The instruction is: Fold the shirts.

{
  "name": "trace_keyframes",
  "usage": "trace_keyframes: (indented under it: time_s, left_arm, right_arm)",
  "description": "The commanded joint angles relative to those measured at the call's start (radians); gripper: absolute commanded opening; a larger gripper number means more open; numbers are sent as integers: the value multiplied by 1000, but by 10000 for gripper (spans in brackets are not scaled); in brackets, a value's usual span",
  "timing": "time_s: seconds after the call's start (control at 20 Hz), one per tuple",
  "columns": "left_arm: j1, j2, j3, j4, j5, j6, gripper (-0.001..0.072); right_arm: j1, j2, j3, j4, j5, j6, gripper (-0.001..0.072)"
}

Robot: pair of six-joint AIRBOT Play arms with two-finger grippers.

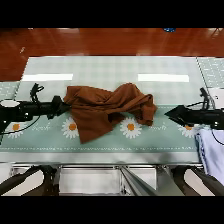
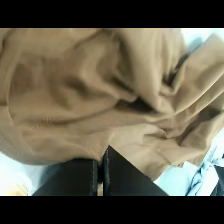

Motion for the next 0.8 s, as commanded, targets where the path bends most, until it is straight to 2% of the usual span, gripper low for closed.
trace_keyframes:
  time_s: [0.0,0.35,0.4,0.45,0.5,0.6,0.75]
  left_arm:
    - [34,5,26,93,-55,8,20]
    - [27,3,12,128,-69,9,20]
    - [27,4,12,127,-68,9,20]
    - [28,4,13,127,-68,9,21]
    - [35,4,22,127,-71,8,21]
    - [77,14,94,115,-122,8,20]
    - [171,74,331,-3,-193,7,20]
  right_arm:
    - [142,-87,1,98,-78,8,408]
    - [339,-290,73,203,-201,5,406]
    - [356,-310,95,211,-204,5,362]
    - [369,-321,124,214,-197,4,163]
    - [372,-320,160,209,-183,-1,24]
    - [356,-293,290,167,-95,7,22]
    - [297,-194,616,12,-5,114,22]
